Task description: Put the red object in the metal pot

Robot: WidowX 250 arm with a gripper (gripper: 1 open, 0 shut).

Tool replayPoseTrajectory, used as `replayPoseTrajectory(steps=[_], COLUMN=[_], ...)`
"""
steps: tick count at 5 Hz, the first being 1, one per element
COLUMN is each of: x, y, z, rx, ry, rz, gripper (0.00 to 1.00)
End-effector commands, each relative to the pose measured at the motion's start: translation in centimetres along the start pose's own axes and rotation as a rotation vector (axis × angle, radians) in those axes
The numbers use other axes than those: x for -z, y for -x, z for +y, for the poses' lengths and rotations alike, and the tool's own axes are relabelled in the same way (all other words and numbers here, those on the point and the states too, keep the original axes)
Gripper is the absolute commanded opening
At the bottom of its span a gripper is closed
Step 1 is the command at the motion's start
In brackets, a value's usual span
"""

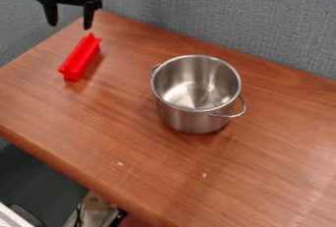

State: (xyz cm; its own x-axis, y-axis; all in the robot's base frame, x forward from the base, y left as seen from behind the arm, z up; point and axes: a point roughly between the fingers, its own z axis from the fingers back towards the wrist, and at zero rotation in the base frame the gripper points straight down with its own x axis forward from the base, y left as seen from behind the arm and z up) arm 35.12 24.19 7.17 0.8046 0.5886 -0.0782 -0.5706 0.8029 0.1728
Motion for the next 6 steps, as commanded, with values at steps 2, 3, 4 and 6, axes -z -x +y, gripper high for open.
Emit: replayPoseTrajectory(steps=[2, 3, 4, 6], x=[-2.7, -3.6, -5.2, -3.0], y=[-0.9, 1.0, 2.8, 3.2], z=[-0.2, -2.6, -4.6, -3.2], rx=[-0.030, 0.019, 0.057, -0.019], ry=[0.002, -0.040, -0.059, -0.003], rz=[-0.022, -0.025, -0.038, 0.027], gripper=[0.00, 1.00, 1.00, 1.00])
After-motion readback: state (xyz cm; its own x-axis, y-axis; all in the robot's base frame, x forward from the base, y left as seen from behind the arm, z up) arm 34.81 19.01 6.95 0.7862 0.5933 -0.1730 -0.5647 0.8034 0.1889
